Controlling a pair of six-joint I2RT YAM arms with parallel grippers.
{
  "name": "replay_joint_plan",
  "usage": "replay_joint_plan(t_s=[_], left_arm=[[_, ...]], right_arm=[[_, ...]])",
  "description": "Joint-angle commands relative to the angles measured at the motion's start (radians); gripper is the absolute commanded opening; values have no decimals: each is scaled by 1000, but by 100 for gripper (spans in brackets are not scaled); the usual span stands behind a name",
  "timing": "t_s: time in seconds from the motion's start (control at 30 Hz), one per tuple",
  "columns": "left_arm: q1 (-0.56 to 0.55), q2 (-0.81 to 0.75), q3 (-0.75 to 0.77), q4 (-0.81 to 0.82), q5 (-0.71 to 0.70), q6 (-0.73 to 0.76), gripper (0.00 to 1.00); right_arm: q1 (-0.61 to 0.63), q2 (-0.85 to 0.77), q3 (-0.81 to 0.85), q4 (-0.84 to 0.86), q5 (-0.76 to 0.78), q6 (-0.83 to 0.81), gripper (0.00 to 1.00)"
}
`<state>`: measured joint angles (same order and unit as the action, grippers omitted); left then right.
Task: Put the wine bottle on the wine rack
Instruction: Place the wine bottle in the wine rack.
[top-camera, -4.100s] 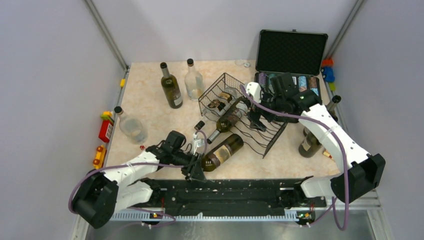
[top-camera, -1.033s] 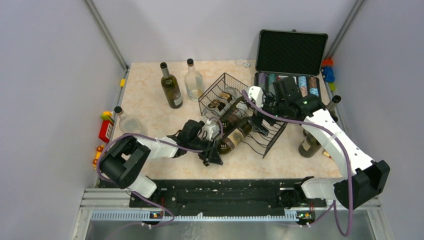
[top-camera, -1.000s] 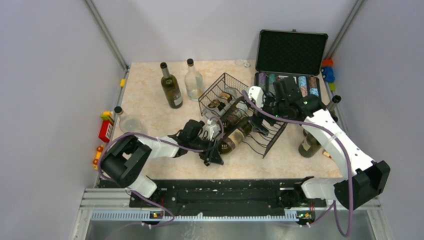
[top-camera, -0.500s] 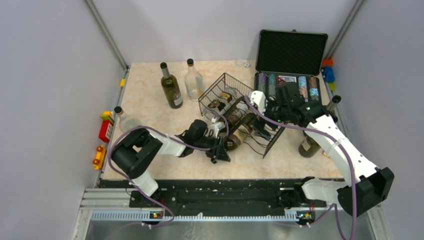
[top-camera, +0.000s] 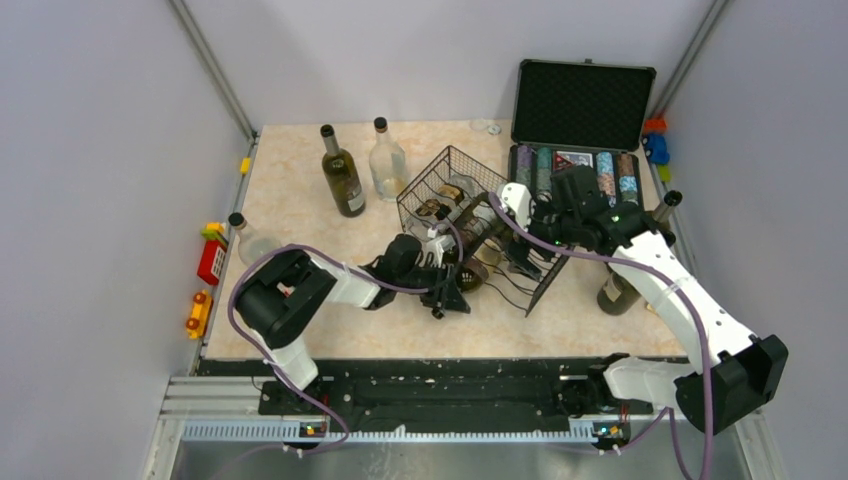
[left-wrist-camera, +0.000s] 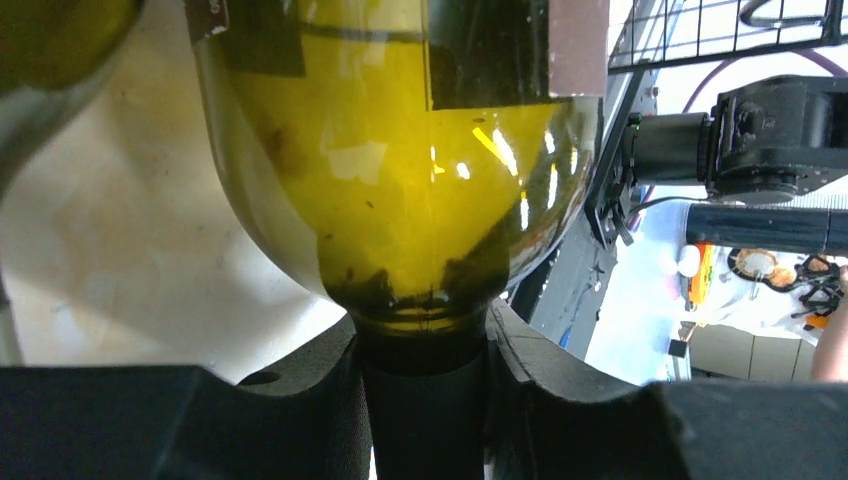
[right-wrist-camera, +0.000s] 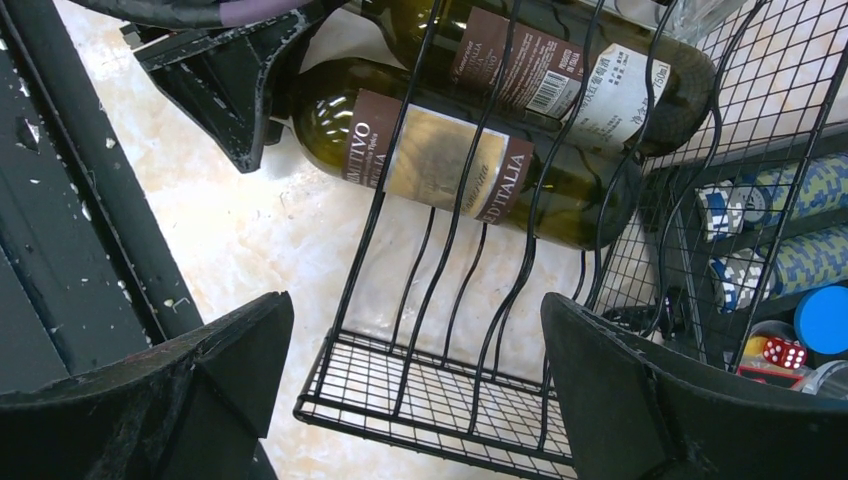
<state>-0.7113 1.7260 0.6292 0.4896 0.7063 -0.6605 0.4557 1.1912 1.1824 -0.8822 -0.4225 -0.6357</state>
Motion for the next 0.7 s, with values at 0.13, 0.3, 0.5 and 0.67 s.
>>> replay_joint_plan(t_s=[0.13,0.3,0.5,0.67], left_arm=[[-15,20,109,129,11,1,0],[-22,41,139,114,25,9,0],[-34,58,160,88,35,34,0],[-36,76,164,88,59,44,0]], right_arm=[[-8,-34,-17,31,-3,-5,97],[-8,-37,-21,32,2,-8,97],[-8,-34,-29,37,4,-12,97],[-8,-31,-35,38,1,-12,97]])
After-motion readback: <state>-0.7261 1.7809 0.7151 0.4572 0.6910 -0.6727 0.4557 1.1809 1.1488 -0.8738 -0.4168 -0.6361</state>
